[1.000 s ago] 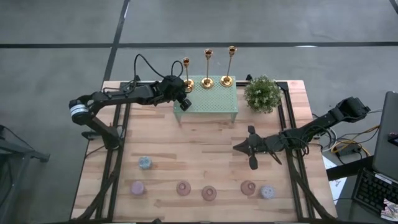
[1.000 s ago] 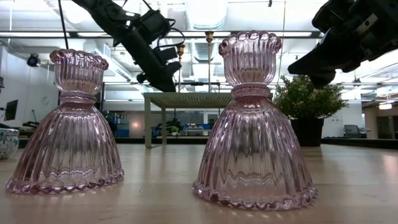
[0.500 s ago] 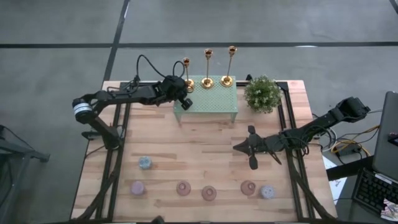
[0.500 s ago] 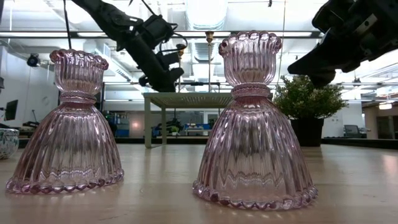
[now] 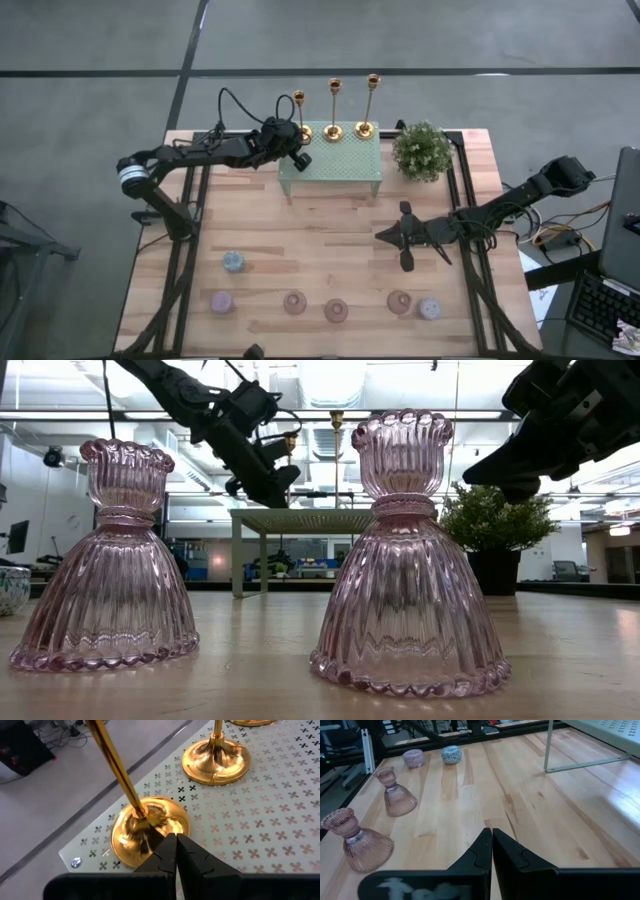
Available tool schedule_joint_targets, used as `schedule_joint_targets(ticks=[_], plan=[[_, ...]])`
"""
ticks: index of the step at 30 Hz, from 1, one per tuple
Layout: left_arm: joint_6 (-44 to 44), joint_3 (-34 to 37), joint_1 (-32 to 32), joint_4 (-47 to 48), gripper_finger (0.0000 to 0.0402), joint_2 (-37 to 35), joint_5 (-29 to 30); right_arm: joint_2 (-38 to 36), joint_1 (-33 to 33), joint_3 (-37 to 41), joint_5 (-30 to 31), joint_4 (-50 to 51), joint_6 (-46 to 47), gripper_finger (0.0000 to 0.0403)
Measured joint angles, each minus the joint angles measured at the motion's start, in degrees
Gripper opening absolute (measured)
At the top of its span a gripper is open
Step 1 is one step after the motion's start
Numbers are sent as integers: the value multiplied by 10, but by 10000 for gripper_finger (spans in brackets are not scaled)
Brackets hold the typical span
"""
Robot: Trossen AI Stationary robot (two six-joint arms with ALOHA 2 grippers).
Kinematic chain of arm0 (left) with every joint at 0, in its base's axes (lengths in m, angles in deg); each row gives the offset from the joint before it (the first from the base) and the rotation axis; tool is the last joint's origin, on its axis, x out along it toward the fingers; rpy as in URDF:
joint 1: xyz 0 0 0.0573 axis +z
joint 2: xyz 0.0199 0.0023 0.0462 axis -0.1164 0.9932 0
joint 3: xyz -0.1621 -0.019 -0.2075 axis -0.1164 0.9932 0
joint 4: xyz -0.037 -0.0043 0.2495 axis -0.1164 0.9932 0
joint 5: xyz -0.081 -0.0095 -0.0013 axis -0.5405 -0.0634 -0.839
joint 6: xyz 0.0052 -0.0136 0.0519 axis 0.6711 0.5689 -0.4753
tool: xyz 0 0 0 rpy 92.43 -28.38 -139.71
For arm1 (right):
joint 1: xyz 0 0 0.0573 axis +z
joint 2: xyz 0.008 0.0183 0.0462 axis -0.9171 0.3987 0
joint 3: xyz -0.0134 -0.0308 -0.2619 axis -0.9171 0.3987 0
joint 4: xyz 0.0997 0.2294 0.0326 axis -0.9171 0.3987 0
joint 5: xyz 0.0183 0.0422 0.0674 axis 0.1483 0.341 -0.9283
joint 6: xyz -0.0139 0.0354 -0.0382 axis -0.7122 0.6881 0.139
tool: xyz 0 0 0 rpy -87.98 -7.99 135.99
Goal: Pick & Place candle stick holders
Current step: Put the gold candle holder on the shelf aligned with the other gold candle holders, then put the right pink glass candle holder on the shelf
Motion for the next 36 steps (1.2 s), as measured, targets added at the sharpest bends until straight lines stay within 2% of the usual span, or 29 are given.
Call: schedule_joint_targets(ticks=[6,9,18,22,36], plan=[[14,0,-3,12,14,-4,0,0,0,0,0,0,0,8],[5,0,-14,34,14,-16,-25,0,1,-4,-2,-2,0,8],[-11,30,-99,67,14,-91,-65,0,1,-25,-15,-16,16,8],[7,70,-141,40,14,-142,-68,0,2,-37,-50,-16,0,8],[34,266,-258,-55,14,-354,-81,0,3,-49,-61,-14,7,8]])
